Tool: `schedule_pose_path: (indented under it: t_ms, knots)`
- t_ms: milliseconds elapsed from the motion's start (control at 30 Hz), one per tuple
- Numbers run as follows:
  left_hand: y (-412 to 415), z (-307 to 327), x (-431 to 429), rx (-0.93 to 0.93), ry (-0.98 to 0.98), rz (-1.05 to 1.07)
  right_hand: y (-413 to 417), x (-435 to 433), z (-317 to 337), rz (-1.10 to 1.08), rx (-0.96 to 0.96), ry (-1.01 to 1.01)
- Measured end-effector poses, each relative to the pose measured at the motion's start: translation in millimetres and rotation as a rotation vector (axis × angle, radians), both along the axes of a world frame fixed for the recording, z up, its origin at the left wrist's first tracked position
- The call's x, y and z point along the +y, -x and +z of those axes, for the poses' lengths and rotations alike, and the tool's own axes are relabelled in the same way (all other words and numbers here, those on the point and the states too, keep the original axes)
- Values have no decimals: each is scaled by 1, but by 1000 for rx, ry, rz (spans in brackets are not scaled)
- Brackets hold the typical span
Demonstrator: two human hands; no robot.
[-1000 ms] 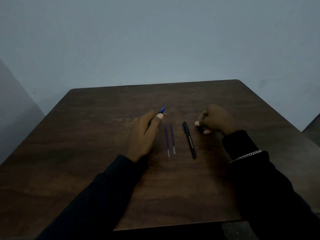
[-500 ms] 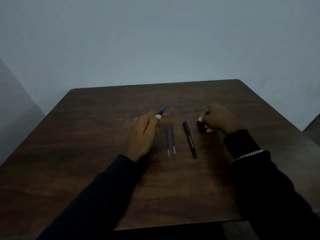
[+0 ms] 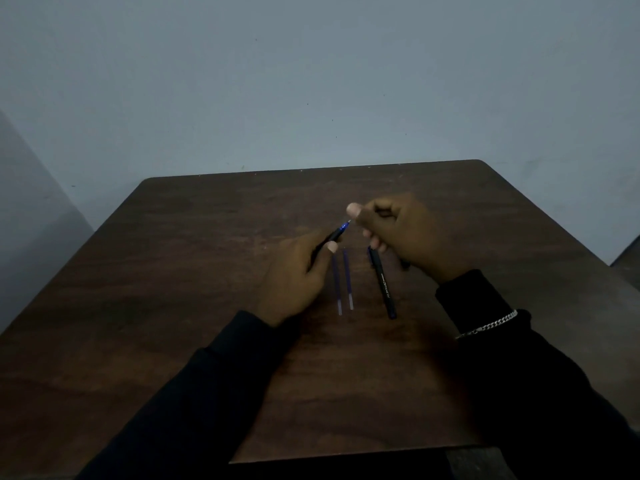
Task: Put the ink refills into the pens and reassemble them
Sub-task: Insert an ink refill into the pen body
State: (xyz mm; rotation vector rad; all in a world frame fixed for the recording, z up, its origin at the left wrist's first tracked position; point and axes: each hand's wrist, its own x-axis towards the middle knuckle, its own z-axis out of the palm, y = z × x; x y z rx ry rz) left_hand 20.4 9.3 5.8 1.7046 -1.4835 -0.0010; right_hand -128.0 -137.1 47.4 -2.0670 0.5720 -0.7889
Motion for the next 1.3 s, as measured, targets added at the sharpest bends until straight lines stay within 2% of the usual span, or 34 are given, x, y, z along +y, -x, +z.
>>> schedule_pose_path:
  t_ms: [133,233,467,667,933,1133,1300]
  knots:
    - [1,2,1,-129,-2,-56,-5,5,-9,60,76,149]
    - [2,4,2,-144,14,-78,-7,5,-10,98,92,158]
    - [3,7,2,-104,38,-5,-6,2,-6,-8,8,183]
    - [2,2,2,-122,37,-6,-6,3,-9,50,52,72]
    - [-1,2,-2,-77,96,-47,-2,5,-5,70,2,235]
    - [-1,0,-2,-25,73,-45,-1,6,-4,97,50,340]
    - [-2,-2,-1,31,50,-37,-2,5,-5,126,57,285]
